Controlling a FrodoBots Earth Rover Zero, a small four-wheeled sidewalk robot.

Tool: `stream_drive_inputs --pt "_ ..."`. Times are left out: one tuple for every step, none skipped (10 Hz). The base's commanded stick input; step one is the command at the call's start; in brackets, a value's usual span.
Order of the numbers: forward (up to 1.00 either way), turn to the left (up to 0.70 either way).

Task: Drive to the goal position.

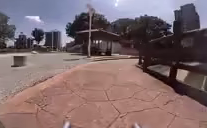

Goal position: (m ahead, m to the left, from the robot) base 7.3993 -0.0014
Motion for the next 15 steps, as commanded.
stream_drive_inputs --pt "0.7 0.0" --pt "0.7 0.0" --pt "0.7 -0.26" --pt "0.7 -0.35" --pt "0.7 -0.35" --pt "0.7 -0.14" --pt "0.7 0.0" --pt "0.7 0.0" --pt "0.7 0.0" --pt "0.7 0.0" --pt "0.7 0.0" --pt "0.7 0.0" --pt "0.7 0.0" --pt "0.7 0.0" --pt "0.7 -0.05"
